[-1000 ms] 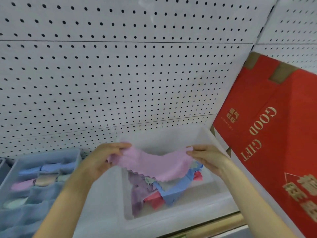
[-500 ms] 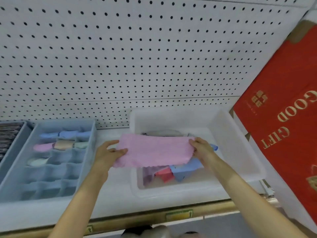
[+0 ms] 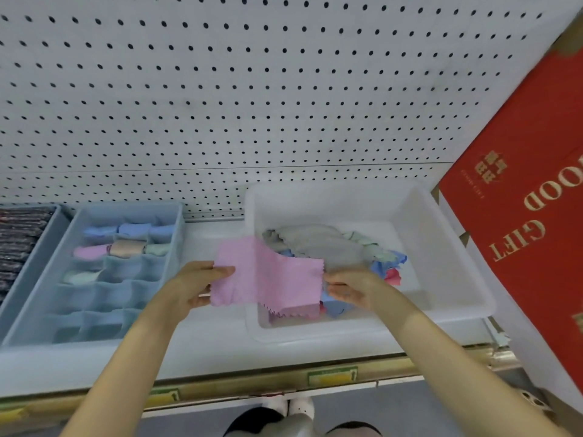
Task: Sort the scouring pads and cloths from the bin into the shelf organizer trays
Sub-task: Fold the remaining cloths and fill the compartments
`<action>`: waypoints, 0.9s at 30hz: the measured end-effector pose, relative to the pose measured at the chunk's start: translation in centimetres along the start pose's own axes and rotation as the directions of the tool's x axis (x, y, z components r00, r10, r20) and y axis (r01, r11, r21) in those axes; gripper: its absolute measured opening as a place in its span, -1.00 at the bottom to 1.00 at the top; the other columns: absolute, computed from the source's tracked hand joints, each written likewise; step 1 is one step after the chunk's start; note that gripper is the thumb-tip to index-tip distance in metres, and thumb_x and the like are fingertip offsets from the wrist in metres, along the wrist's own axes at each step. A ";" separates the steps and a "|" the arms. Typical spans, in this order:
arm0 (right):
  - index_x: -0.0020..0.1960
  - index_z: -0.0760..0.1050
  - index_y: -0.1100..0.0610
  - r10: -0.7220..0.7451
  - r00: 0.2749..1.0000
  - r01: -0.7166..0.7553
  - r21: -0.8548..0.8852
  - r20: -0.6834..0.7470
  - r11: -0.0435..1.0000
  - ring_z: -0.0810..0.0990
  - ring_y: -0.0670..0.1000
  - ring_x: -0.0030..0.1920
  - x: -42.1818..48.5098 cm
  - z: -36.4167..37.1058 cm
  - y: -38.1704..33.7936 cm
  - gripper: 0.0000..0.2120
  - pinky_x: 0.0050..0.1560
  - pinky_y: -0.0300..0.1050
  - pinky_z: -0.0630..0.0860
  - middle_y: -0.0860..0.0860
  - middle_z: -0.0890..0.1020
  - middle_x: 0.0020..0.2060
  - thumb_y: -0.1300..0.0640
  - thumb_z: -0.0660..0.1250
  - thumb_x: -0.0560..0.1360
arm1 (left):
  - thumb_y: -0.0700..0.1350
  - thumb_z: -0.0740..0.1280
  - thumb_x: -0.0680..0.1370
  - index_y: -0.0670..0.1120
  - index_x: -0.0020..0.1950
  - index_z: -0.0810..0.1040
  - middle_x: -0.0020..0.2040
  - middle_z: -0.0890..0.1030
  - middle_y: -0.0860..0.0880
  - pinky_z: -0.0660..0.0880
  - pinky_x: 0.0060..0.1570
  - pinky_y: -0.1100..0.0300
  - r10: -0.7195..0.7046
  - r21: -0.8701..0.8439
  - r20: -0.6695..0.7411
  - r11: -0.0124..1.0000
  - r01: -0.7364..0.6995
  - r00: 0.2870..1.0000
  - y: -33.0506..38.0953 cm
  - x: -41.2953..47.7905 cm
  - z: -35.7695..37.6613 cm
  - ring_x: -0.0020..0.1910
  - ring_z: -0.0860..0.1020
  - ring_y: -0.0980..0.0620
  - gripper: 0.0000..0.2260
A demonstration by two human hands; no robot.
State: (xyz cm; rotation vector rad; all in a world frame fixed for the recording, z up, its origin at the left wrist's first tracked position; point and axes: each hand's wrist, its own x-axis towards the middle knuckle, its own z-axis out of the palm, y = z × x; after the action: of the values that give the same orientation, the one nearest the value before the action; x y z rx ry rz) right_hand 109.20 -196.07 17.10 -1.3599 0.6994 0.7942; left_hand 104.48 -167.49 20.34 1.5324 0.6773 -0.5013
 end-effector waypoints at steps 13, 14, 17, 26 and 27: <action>0.18 0.49 0.33 -0.104 0.991 0.070 -0.333 -0.084 0.940 0.60 0.18 0.06 1.7 3.4 0.8 -0.62 -0.08 -0.05 0.53 0.23 0.60 0.14 0.32 0.48 0.41 | -0.19 0.38 0.54 -0.19 0.17 0.59 0.05 0.68 -0.14 0.60 -0.12 0.15 0.153 -0.005 0.018 0.988 -0.153 0.988 -0.6 0.1 -0.7 0.02 0.65 -0.11 -0.78; 0.18 0.49 0.32 -0.076 0.995 0.053 -0.294 -0.065 0.954 0.60 0.17 0.07 1.8 3.3 0.8 -0.62 -0.02 -0.03 0.54 0.22 0.61 0.13 0.32 0.49 0.40 | -0.19 0.39 0.54 -0.19 0.16 0.59 0.04 0.69 -0.14 0.61 -0.11 0.14 0.167 -0.004 0.025 0.986 -0.167 0.986 -0.6 0.0 -0.8 0.01 0.66 -0.11 -0.79; 0.26 0.47 0.28 -0.077 0.997 0.080 -0.247 0.023 0.966 0.58 0.11 0.07 1.6 2.5 0.7 -0.61 0.10 0.00 0.54 0.17 0.60 0.15 0.31 0.43 0.45 | -0.21 0.40 0.52 -0.18 0.13 0.60 0.00 0.70 -0.14 0.61 -0.06 0.11 0.203 0.009 0.041 0.979 -0.203 0.978 -0.7 -0.1 -1.2 -0.04 0.67 -0.12 -0.81; 0.17 0.54 0.27 -0.411 0.896 0.429 -0.092 0.170 0.898 0.69 0.07 -0.06 -3.1 -3.4 -2.2 -0.77 -0.13 -0.16 0.62 0.14 0.69 -0.02 0.30 0.32 0.52 | -0.28 0.36 0.50 -0.20 0.07 0.64 0.05 0.68 -0.20 0.62 -0.11 0.26 0.280 -0.142 0.133 0.955 -0.262 0.951 2.2 -0.7 -1.8 -0.18 0.67 0.03 -0.83; 0.15 0.55 0.28 -0.431 0.881 0.451 -0.068 0.195 0.890 0.68 0.08 -0.03 -3.8 -4.0 -2.7 -0.77 -0.08 -0.15 0.62 0.17 0.68 0.01 0.29 0.34 0.50 | -0.26 0.37 0.49 -0.22 0.09 0.64 0.06 0.67 -0.21 0.61 -0.13 0.26 0.300 -0.156 0.165 0.949 -0.275 0.940 2.7 -1.1 -1.5 -0.15 0.68 0.02 -0.81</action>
State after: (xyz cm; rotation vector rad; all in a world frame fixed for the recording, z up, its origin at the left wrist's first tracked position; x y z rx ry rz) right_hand 109.36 -200.53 21.42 -1.4584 0.1894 0.5787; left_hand 105.41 -166.15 23.18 1.4101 0.3248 -0.3648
